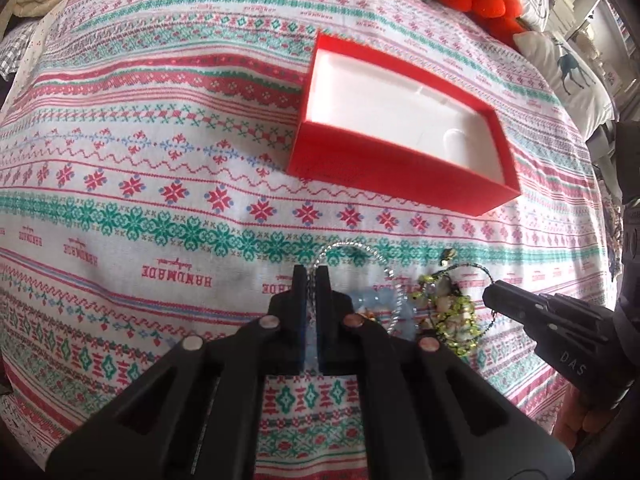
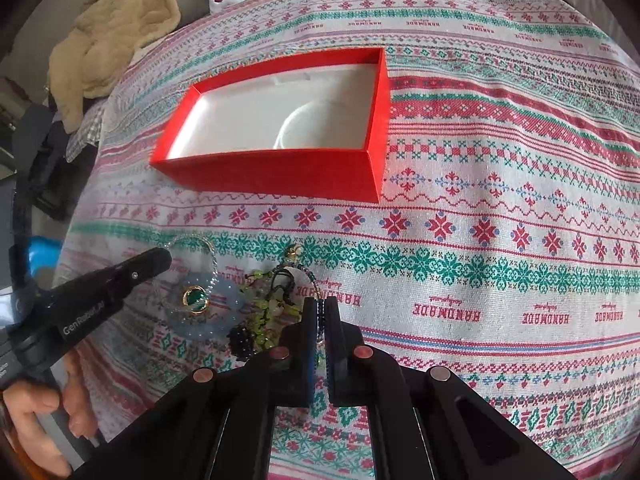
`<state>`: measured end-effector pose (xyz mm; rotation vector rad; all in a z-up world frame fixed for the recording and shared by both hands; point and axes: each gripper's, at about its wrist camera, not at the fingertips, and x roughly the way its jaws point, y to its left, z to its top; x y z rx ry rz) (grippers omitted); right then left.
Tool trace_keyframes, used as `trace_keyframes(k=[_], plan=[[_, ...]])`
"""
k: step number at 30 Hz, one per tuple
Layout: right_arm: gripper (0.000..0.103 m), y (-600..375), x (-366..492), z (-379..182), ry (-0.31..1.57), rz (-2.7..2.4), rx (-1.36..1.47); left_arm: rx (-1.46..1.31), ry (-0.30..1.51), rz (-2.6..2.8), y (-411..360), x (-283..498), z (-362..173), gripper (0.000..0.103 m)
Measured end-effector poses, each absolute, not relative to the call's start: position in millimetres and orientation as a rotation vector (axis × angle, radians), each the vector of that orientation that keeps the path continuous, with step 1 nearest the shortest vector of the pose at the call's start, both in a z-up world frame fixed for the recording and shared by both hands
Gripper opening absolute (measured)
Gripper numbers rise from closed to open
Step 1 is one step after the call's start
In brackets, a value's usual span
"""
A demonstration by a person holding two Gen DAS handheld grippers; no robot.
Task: Organize jewelry
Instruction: 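Carry both bracelets into the red box and open both tools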
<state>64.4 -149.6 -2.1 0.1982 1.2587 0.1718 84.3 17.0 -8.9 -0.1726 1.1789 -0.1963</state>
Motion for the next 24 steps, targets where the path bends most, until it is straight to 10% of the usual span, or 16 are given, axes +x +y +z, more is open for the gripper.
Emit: trace_keyframes(k=[24], plan=[[0.003,-157,91,80,1.017,0.238,0.293,-0.207,0.982,-0.342,-2,114,74,0.004]])
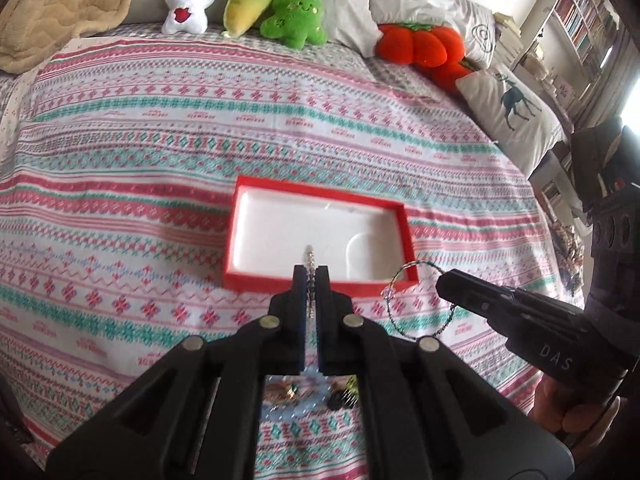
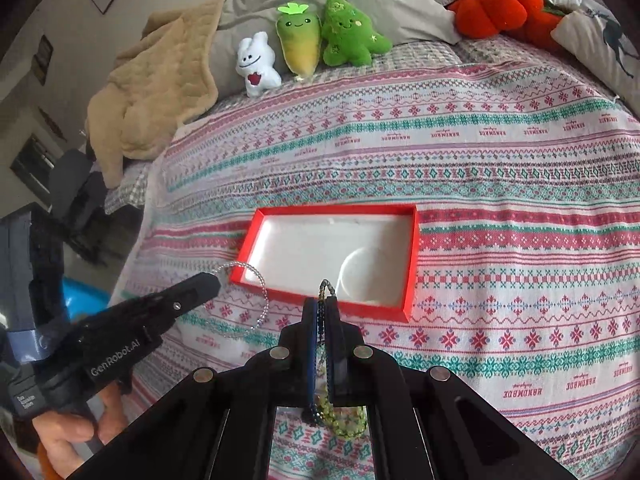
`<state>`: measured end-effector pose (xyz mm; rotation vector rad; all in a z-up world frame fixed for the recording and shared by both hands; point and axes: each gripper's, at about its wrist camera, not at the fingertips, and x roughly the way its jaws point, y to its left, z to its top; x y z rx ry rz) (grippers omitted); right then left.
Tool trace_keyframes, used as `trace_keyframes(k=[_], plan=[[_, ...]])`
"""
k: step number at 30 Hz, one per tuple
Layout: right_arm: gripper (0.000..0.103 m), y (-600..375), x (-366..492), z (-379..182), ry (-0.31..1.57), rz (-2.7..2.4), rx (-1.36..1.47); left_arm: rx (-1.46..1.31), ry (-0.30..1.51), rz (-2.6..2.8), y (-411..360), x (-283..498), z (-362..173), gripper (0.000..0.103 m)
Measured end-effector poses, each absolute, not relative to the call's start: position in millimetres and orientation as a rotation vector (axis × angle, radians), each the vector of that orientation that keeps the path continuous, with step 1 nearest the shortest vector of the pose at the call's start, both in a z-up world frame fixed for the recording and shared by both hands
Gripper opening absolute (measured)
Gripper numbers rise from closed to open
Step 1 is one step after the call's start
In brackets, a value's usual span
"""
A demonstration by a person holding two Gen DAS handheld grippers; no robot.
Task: Organize jewelry
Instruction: 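Carry both bracelets into the red box and open both tools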
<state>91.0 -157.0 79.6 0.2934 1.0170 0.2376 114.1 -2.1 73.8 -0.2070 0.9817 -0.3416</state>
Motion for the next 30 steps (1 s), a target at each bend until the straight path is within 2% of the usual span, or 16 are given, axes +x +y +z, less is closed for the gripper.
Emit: trace_keyframes(k=[7,15,30], plan=[[0.003,-151,118,83,0.982,0.229,0.291,-0.315,0.951,-0.442,-11,139,64,0.004],[0.003,-137,146,64,0.977,0.313,0.339,-0.313,0.990,-0.353,7,164,23,0.004],[0.004,-172,158,9,1.144,0.130,0.307,-0.221,1.068,-0.263,9,168,5,0.005]])
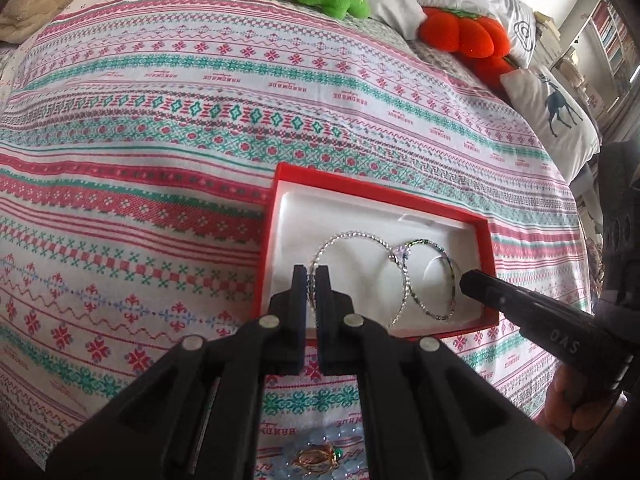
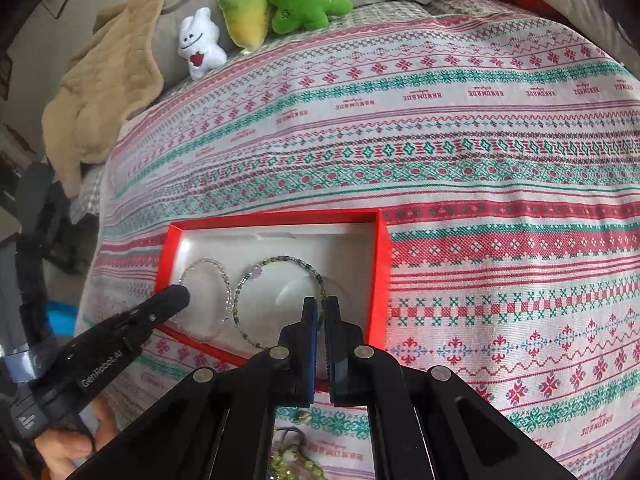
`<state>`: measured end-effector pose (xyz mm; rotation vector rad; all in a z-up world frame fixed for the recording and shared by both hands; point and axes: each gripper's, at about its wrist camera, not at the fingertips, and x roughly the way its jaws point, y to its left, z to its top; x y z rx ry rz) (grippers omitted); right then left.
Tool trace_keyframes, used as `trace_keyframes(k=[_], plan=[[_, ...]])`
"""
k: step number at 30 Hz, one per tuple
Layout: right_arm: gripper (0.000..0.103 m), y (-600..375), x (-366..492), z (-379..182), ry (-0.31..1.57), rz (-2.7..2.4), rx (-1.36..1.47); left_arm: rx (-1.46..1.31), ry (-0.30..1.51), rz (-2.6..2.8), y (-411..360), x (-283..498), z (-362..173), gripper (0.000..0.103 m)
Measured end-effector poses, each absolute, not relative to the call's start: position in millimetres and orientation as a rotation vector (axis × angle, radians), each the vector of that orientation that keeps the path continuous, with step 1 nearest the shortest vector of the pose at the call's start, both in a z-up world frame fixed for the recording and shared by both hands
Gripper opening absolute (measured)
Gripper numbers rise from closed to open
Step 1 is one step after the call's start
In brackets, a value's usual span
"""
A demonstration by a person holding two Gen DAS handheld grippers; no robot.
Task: Organize jewelry
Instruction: 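Carry both bracelets into the red box and open both tools, then withdraw both open tools from the box toward the jewelry pile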
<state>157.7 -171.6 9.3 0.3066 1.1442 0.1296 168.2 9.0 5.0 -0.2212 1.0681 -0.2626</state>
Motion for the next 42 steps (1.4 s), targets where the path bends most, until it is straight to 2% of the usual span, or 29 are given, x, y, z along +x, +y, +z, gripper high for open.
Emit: trace_keyframes(k=[11,14,16,17,18,22,25,26,28,29,30,38,42], plan=[[0.000,-171,158,7,1.184,0.093,0.203,-0.164,1.101,-0.252,-3,157,10,0.006],[0.004,-169,156,11,1.171,0.106,0.185,-0.137,1.069,-0.255,-7,153,15,0.006],[0.005,-166,152,16,1.167,0.112,0.166,-0.130,1.058,-0.262,-8,151,19,0.018],[0.008,-164,149,20,1.164,0.124,0.157,-0.129,1.050,-0.267,-8,149,23,0.022],[0.013,-163,146,24,1.161,0.140,0.150,-0.126,1.039,-0.270,-8,147,27,0.031],[0.017,-157,130,39,1.144,0.162,0.117,-0.104,0.989,-0.270,-2,131,46,0.062],[0.022,-154,116,46,1.137,0.167,0.105,-0.086,0.975,-0.260,2,117,53,0.072],[0.027,-154,111,48,1.133,0.167,0.099,-0.078,0.977,-0.258,2,114,53,0.074],[0.043,-154,99,51,1.127,0.166,0.091,-0.060,0.984,-0.246,5,104,51,0.078],[0.063,-153,94,53,1.125,0.162,0.088,-0.053,0.991,-0.239,7,100,49,0.079],[0.070,-154,87,54,1.117,0.159,0.083,-0.046,1.001,-0.236,10,95,47,0.080],[0.071,-158,54,50,1.119,0.171,0.084,-0.020,1.051,-0.227,29,65,33,0.082],[0.074,-160,39,42,1.127,0.158,0.052,0.011,1.071,-0.230,34,53,24,0.083]])
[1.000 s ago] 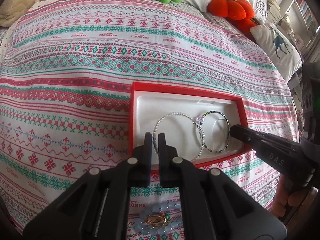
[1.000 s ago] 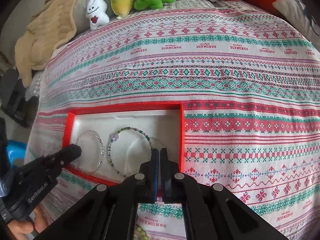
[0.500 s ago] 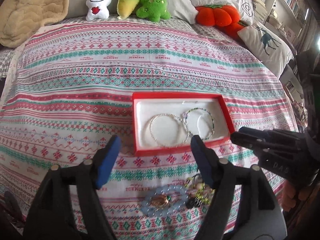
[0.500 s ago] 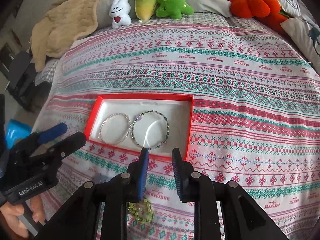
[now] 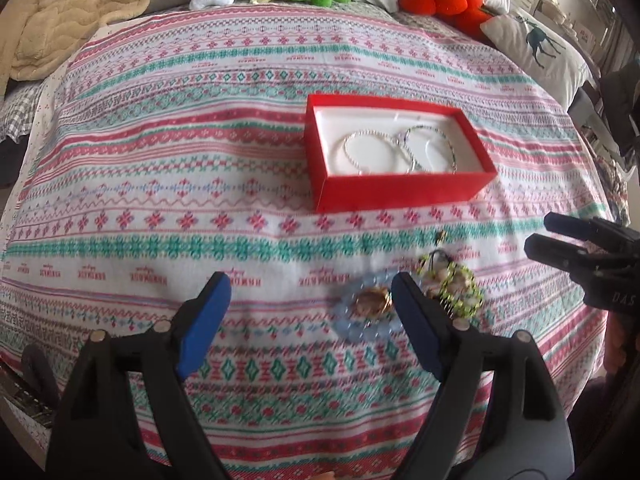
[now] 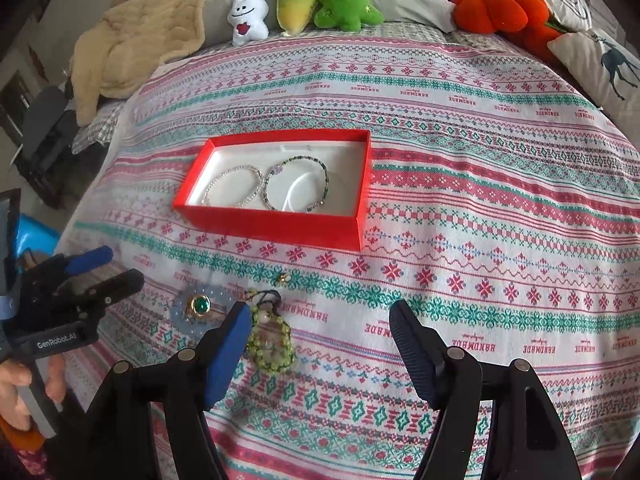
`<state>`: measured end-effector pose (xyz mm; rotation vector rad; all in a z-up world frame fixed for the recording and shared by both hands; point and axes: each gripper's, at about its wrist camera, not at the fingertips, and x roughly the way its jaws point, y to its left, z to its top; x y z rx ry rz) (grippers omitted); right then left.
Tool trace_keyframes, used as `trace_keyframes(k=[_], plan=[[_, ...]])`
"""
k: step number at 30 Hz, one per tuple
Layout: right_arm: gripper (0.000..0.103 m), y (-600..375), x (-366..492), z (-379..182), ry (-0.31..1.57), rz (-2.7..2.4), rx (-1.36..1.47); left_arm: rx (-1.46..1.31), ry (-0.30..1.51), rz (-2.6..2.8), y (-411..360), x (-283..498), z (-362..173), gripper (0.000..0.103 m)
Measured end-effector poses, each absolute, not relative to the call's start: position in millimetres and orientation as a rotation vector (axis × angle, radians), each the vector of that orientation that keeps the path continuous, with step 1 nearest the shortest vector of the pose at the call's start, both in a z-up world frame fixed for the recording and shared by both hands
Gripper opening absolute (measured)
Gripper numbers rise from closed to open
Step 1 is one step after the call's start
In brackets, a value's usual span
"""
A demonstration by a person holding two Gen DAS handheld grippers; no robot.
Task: Organize jewelry
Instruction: 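Withdraw both open tools from the box toward the jewelry pile, then grasp the light-blue bead bracelet with the left tool while the right tool grasps the green beaded bracelet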
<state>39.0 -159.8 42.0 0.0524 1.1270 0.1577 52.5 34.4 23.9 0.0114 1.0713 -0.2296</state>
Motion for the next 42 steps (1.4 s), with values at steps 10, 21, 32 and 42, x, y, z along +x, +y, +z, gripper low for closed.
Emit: trace_keyframes(k=[10,21,32,42], plan=[[0.075,-151,8,5,1.135,0.171,-0.090,0.089,1.117,-0.292,33,33,-6,0.083],[0.075,-134,5,-7,1.144,0.206,-0.136,0.001,1.107,-0.368,38,39,-16,0.071],[0.075,-135,14,-12,1.153,0.174,-0.120,0.027,1.139,-0.398,23,45,-28,0.035],[0.075,-137,18,-14,1.156,0.166,-0.116,0.124,1.173,-0.390,7,47,-35,0.031]])
